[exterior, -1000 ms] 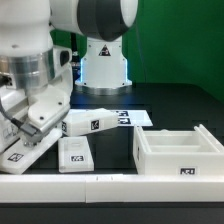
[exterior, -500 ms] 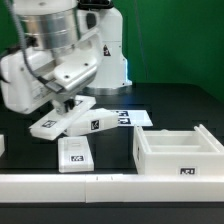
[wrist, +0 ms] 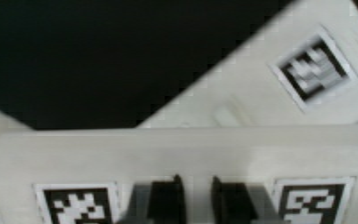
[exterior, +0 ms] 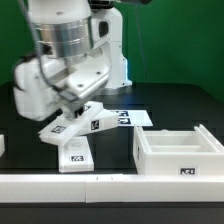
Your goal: Assemble cabinet
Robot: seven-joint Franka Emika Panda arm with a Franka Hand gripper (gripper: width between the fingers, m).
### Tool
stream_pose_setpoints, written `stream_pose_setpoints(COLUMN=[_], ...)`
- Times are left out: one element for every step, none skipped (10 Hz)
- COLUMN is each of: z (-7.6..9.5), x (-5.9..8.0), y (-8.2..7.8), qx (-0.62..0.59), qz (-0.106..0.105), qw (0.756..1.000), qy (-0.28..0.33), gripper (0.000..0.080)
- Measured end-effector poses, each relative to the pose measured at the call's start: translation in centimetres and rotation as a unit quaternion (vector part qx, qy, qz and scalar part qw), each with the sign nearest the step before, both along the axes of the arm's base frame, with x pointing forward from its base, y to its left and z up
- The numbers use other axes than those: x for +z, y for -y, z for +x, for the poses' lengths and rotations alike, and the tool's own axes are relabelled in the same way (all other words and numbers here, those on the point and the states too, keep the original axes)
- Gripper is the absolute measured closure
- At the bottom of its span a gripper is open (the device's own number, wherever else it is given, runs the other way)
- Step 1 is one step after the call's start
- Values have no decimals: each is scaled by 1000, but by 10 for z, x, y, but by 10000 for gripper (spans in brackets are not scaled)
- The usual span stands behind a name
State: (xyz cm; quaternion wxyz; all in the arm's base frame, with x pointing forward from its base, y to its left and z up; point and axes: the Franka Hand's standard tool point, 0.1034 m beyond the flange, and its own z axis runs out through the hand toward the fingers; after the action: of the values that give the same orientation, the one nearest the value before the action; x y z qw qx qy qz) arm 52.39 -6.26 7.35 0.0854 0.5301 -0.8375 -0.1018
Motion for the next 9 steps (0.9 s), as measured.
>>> stream_pose_setpoints(z=[-8, -13, -13, -13, -13, -12, -8, -8, -14], x=[2, 7, 8, 7, 7, 9, 27, 45, 53], y=[-17, -30, -27, -25, -25, -25, -31, -45, -56], qx=[102, 164, 166, 217, 248, 287, 378, 459, 517], qz=[23, 45, 43, 57, 66, 74, 80, 94, 101], qw=[995, 985, 985, 974, 966, 955, 922, 884, 850], qy=[-5, -17, -17, -13, -10, -8, -5, 14, 15], gripper=[733, 733, 733, 733, 733, 733, 733, 733, 733])
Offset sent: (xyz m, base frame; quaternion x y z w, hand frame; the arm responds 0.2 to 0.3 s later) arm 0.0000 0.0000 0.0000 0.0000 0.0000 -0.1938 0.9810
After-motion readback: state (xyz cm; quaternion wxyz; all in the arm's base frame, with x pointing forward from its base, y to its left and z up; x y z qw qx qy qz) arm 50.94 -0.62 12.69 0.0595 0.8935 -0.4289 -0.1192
